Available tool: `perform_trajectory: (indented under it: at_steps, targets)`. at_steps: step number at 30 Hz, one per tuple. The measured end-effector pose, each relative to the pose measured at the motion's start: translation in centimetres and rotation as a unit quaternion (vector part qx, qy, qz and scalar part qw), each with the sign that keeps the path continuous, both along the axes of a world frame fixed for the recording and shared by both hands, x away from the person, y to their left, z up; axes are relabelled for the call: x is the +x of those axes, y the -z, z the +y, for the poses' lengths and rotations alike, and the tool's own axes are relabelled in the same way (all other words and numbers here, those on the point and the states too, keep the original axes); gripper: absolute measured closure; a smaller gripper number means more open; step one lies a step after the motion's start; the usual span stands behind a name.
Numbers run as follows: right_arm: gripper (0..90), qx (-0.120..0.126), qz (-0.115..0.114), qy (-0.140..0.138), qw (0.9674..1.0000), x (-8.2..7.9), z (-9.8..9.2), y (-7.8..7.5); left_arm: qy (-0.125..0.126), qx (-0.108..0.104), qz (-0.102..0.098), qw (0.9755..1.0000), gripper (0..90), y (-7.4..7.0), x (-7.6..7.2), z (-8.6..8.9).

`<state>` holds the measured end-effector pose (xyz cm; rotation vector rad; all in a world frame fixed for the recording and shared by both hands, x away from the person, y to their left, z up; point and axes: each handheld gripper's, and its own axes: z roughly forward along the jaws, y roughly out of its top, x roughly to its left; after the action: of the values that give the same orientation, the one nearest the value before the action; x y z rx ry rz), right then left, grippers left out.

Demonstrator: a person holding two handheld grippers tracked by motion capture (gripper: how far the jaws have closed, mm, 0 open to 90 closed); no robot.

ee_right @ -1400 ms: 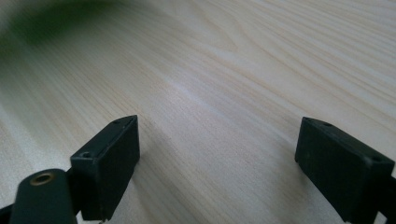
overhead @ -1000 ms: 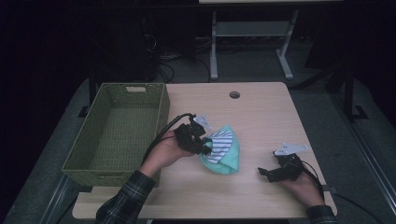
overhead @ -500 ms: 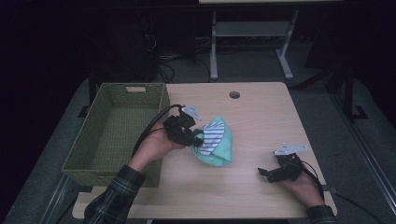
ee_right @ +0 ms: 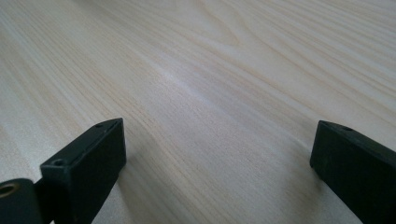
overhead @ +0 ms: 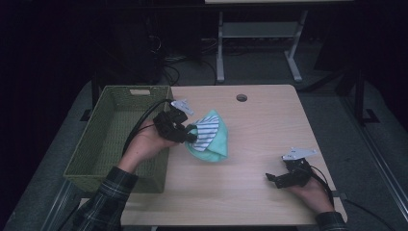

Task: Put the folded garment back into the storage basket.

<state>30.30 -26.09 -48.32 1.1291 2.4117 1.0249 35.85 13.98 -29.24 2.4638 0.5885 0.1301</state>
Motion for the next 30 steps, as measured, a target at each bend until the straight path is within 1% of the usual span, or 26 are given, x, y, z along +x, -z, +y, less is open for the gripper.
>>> perform_trajectory:
  at_steps: [4, 7, 11, 15, 21, 25, 29, 30]
  targets:
    - [3.2, 0.000, 0.000, 0.000, 1.0000, 0.0, 0.0, 0.0, -0.011, 0.002, -0.006, 0.9999, 76.1, -0.7, 0.1, 1.2]
    - [3.2, 0.000, 0.000, 0.000, 1.0000, 0.0, 0.0, 0.0, -0.024, 0.000, -0.010, 0.9997, 76.1, -1.1, 0.1, 2.1]
    - [3.2, 0.001, -0.001, 0.000, 1.0000, 0.0, 0.0, 0.0, -0.043, -0.004, -0.015, 0.9990, 76.1, -1.5, 0.2, 3.7]
    - [3.2, 0.001, 0.000, 0.000, 1.0000, 0.0, 0.0, 0.0, -0.061, -0.008, -0.015, 0.9980, 76.1, -1.7, 0.3, 5.4]
    - [3.2, 0.000, 0.000, 0.000, 1.0000, 0.0, 0.0, 0.0, -0.088, -0.014, -0.018, 0.9959, 76.1, -2.0, 0.3, 7.7]
    - [3.2, 0.000, 0.000, 0.000, 1.0000, 0.0, 0.0, 0.0, -0.102, -0.018, -0.019, 0.9944, 76.1, -2.1, 0.2, 8.8]
    - [3.2, 0.000, 0.000, 0.001, 1.0000, 0.0, 0.0, 0.0, -0.116, -0.020, -0.021, 0.9928, 76.1, -2.3, 0.1, 10.0]
    - [3.2, 0.000, 0.000, 0.000, 1.0000, 0.0, 0.0, 0.0, -0.121, -0.017, -0.022, 0.9923, 76.1, -2.3, 0.0, 10.4]
